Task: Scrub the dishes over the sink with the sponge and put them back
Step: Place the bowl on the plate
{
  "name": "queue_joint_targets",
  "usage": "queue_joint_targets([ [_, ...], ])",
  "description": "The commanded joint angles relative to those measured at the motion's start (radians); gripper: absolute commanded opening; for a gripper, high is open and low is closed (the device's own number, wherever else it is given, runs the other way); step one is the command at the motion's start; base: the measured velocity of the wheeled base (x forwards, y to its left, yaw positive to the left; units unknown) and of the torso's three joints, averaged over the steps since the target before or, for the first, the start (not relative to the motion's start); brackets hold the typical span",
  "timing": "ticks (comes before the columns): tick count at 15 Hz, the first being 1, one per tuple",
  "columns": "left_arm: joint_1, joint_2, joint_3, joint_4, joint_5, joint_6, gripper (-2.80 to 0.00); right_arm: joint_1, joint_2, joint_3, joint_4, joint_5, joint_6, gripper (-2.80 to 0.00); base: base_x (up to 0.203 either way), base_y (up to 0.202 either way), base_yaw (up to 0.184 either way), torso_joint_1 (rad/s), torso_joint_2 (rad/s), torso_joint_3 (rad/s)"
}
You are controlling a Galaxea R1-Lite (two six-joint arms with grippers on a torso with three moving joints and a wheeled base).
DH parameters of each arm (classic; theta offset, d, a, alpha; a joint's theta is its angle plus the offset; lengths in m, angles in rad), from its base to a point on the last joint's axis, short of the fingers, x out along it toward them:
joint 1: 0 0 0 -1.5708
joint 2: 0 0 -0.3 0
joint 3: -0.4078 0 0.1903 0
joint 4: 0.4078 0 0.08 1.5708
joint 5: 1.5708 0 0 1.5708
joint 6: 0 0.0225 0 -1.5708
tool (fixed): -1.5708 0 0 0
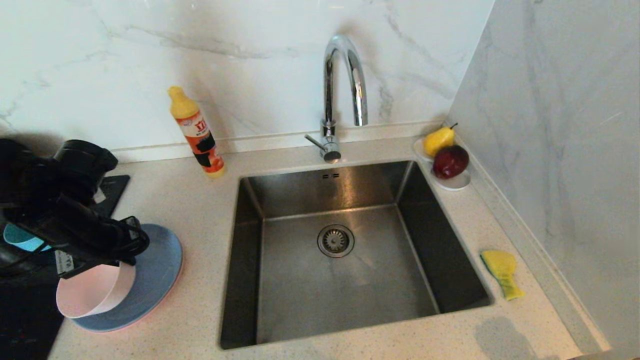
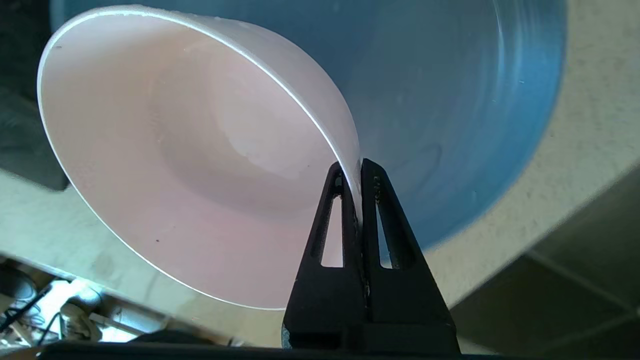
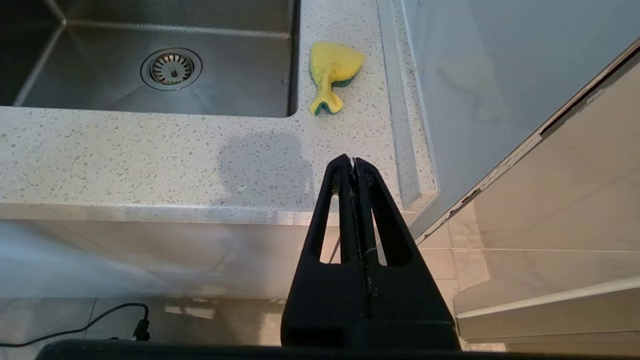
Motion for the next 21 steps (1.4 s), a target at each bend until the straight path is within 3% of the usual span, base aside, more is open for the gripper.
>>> queue_joint_targets([
  [1, -0.001, 0.054, -0.012, -0.019, 0.007, -0.008, -2.80, 0.000, 0.001, 0.000, 0.000, 0.000, -0.001, -2.80, 0.000, 0.000, 0.000, 0.000, 0.00, 0.000],
  [16, -0.001, 0.031, -0.047, -0.025, -0.019, -0.015, -2.80, -0.001, 0.001, 0.000, 0.000, 0.000, -0.001, -2.80, 0.000, 0.000, 0.000, 0.000, 0.00, 0.000],
  [17, -0.001, 0.028, -0.045, -0.025, -0.019, -0.015, 0.00, 0.000, 0.001, 0.000, 0.000, 0.000, -0.001, -2.80, 0.000, 0.000, 0.000, 0.000, 0.00, 0.000],
  [21, -0.001, 0.002, -0.065, -0.030, -0.027, -0.022, 0.00, 0.000, 0.001, 0.000, 0.000, 0.000, -0.001, -2.80, 0.000, 0.000, 0.000, 0.000, 0.00, 0.000],
])
